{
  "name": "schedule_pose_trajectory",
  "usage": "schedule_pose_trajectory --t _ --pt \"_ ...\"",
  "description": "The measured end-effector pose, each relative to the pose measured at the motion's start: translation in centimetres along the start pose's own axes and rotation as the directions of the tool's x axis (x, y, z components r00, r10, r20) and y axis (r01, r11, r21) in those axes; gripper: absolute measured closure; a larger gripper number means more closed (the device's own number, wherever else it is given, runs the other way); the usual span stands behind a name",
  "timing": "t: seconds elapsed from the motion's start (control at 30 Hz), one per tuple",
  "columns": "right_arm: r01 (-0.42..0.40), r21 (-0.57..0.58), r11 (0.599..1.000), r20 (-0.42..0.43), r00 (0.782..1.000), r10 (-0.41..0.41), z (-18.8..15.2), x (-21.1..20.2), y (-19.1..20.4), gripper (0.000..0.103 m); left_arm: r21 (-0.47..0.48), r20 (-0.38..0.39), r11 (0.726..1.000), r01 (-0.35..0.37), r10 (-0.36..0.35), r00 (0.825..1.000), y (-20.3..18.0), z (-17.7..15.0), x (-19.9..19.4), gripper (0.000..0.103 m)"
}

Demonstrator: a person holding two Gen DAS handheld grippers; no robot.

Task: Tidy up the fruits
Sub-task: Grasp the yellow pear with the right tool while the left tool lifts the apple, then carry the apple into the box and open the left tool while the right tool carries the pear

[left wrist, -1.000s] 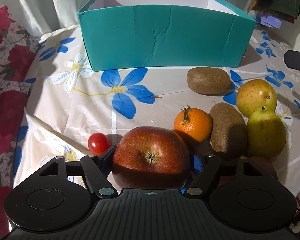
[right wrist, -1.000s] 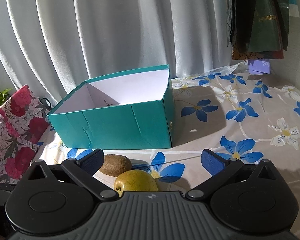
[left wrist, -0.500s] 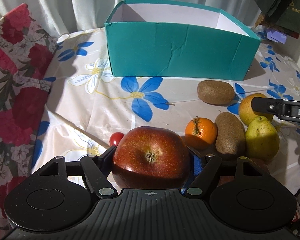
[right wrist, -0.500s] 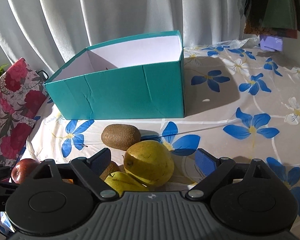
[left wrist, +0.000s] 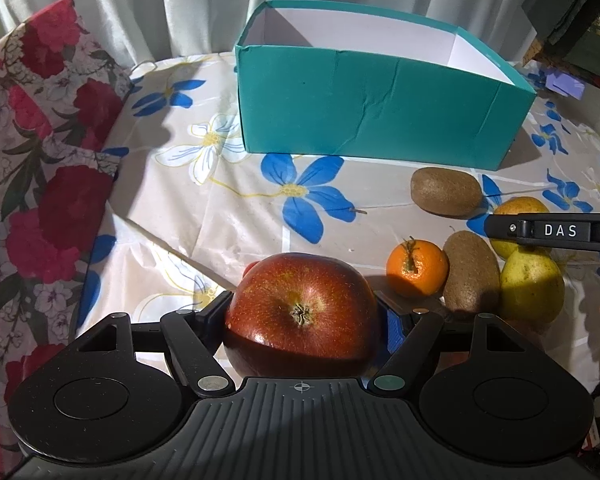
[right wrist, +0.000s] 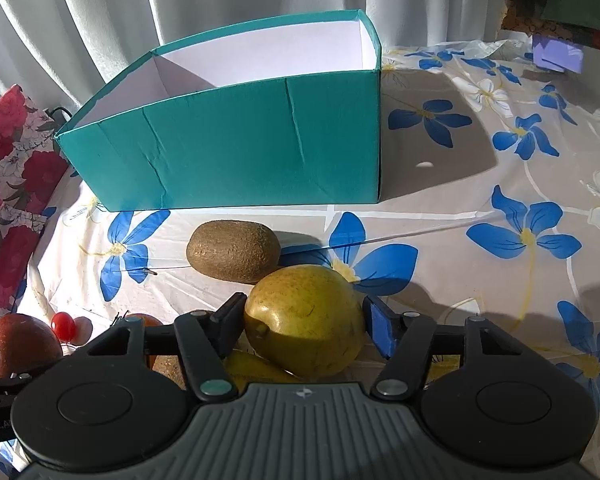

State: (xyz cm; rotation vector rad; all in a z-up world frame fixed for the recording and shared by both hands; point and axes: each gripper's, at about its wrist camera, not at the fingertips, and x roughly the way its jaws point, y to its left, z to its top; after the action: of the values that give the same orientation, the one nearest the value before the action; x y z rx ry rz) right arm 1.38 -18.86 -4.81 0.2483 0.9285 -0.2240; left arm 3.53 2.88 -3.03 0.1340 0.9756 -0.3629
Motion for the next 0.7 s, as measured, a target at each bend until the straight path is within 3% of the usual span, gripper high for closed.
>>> schedule_pose_trajectory --t 0.33,0.7 --pt "-0.006 0.009 1.000 0.003 1.000 0.006 0.1 0.6 -0.3 0.040 0.000 0.010 1.000 0.005 -0.005 1.000 -0.3 1.3 -0.6 0.025" --pt "-0.029 0.058 0.998 0.156 0.988 0.020 0.9 -4.1 -2.2 0.040 0.005 0.089 0.999 -0.054 0.053 0.995 -2.3 6.8 -2.7 0.025"
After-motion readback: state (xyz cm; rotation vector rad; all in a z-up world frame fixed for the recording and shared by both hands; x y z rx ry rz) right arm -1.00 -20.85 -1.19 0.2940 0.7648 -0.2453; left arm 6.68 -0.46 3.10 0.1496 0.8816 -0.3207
